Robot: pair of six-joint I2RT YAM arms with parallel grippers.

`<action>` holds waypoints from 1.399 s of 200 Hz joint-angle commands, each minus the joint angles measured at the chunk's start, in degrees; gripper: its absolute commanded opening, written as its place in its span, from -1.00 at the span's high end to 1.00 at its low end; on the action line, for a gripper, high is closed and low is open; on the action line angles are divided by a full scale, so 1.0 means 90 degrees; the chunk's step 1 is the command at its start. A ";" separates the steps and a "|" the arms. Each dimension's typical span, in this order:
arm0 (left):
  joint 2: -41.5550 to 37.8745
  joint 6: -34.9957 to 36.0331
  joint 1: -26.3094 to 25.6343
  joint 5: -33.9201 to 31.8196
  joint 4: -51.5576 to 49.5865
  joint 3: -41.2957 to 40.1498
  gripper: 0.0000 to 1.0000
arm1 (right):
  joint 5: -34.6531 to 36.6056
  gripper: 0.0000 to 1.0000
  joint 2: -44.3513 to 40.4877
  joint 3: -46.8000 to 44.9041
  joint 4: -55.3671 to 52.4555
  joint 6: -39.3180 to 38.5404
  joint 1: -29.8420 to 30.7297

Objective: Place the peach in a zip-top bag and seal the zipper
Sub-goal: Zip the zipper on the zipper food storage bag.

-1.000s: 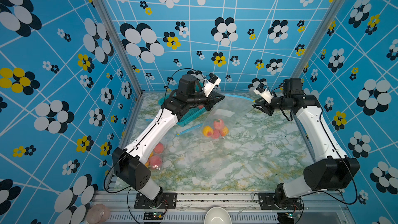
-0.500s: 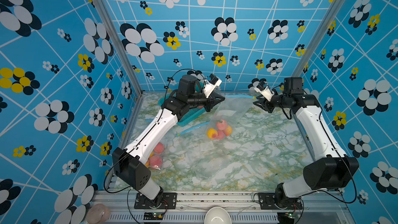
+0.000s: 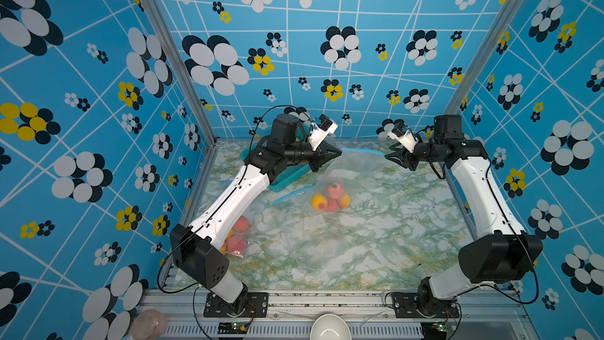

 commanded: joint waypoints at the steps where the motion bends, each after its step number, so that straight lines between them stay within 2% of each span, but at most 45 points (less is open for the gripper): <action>1: 0.0001 0.0178 -0.0026 0.0208 -0.0126 0.0332 1.00 | -0.0324 0.13 0.0146 0.0148 -0.0492 -0.0213 -0.0007; 33: 0.0029 0.0250 -0.0026 0.0238 -0.0170 0.0376 1.00 | -0.0294 0.15 0.0267 0.0207 -0.0630 -0.0287 -0.0001; 66: 0.0064 0.0252 -0.0027 0.0165 -0.0203 0.0378 1.00 | -0.0248 0.33 0.0230 0.0123 -0.0460 -0.0146 0.0001; 131: 0.0041 0.0252 -0.0016 0.0137 -0.0240 0.0327 1.00 | -0.0170 0.34 -0.0106 -0.0059 -0.0117 0.0057 -0.0013; 188: -0.0003 0.0193 0.0008 0.0101 -0.0108 0.0215 1.00 | -0.0051 0.62 -0.0069 -0.0034 -0.0345 -0.0045 -0.0009; 226: -0.0079 -0.0029 0.0105 -0.0125 0.0183 0.0027 1.00 | 0.0259 0.76 -0.0131 -0.0155 -0.0291 -0.0014 -0.0018; 280: -0.0192 -0.0395 0.0256 -0.0368 0.0624 -0.0295 1.00 | 0.0528 0.80 -0.0174 -0.0239 -0.0352 0.0117 -0.0249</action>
